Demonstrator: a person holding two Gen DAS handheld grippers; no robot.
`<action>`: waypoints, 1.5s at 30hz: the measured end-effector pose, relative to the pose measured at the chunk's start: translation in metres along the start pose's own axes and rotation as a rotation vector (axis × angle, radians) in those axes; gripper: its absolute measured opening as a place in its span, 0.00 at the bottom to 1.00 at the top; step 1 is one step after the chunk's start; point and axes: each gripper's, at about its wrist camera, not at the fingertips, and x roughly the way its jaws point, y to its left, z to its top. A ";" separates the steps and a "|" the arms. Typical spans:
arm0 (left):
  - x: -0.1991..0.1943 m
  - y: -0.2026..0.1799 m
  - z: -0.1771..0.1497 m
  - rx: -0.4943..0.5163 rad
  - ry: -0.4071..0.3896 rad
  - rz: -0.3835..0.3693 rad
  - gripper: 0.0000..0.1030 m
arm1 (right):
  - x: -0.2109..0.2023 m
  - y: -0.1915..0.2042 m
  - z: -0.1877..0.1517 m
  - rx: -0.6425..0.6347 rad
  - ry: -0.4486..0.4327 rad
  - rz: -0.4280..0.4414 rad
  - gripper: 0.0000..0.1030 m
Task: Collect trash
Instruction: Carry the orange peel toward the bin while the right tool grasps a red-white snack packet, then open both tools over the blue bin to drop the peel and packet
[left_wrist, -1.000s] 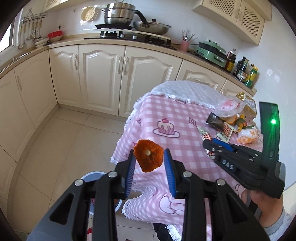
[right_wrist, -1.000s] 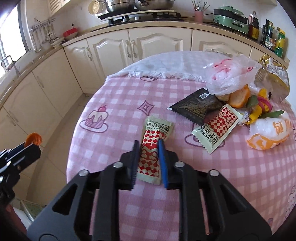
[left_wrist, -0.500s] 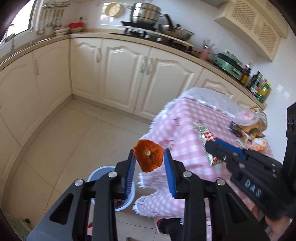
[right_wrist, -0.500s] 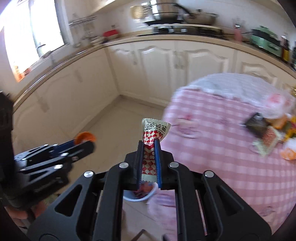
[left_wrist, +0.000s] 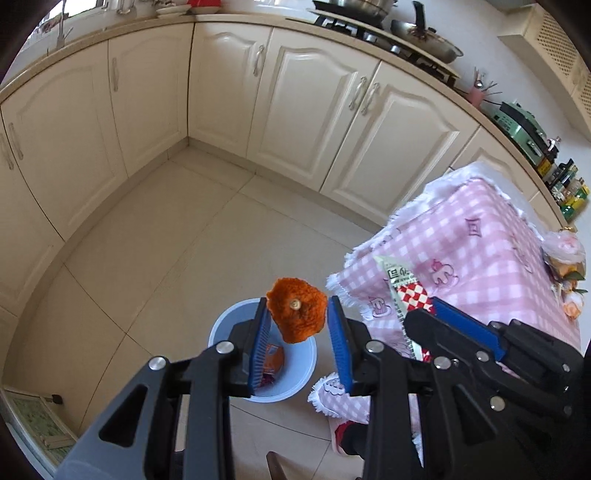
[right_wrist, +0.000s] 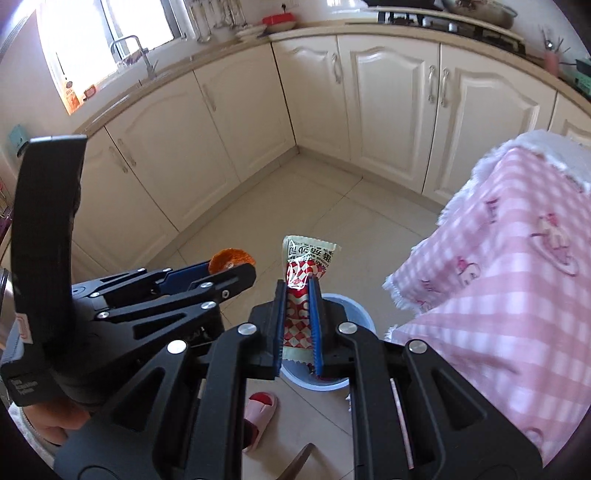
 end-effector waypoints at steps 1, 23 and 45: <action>0.004 0.002 0.001 -0.003 0.008 -0.005 0.30 | 0.004 -0.001 0.001 -0.001 0.003 -0.005 0.12; 0.032 0.037 -0.007 -0.083 0.089 0.067 0.52 | 0.058 -0.004 -0.001 0.011 0.093 0.018 0.12; 0.007 0.053 -0.007 -0.116 0.060 0.072 0.52 | 0.065 -0.002 0.007 0.045 0.059 0.012 0.40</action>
